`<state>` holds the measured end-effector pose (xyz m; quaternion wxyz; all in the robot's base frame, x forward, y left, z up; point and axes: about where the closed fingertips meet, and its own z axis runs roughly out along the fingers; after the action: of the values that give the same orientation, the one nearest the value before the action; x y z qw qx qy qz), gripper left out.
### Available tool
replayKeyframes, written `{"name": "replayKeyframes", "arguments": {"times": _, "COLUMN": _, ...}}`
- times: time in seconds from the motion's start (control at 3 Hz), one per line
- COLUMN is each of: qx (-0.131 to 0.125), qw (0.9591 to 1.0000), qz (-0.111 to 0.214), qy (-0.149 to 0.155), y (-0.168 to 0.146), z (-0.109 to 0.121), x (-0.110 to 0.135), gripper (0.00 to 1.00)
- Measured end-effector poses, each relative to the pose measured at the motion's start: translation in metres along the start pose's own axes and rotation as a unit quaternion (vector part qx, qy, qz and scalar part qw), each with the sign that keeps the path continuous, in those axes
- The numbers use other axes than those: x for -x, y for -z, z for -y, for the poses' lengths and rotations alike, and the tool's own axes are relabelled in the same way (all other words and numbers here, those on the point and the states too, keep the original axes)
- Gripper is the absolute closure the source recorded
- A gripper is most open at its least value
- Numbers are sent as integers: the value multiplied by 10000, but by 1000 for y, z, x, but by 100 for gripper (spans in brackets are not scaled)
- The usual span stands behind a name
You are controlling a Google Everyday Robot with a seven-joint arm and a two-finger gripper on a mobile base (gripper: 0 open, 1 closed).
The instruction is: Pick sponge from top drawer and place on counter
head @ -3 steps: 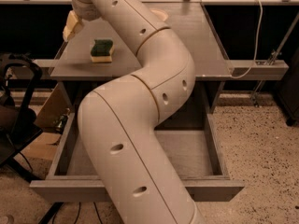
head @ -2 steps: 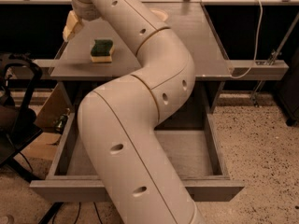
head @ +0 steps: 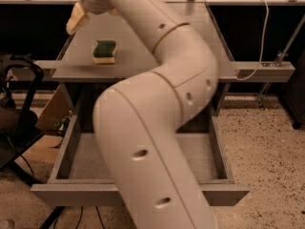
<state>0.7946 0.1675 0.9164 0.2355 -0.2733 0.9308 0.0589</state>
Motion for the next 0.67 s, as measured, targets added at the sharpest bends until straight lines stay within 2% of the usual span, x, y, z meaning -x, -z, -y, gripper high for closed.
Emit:
{"name": "replayKeyframes", "arguments": {"times": 0.33, "qx": 36, "qw": 9955, "qz": 656, "qy": -683, "y": 53, "z": 69, "x": -18, "gripper": 0}}
{"name": "replayKeyframes", "arguments": {"times": 0.67, "qx": 77, "qw": 9833, "qz": 1179, "qy": -1387, "y": 87, "z": 122, "x": -50, "gripper": 0}}
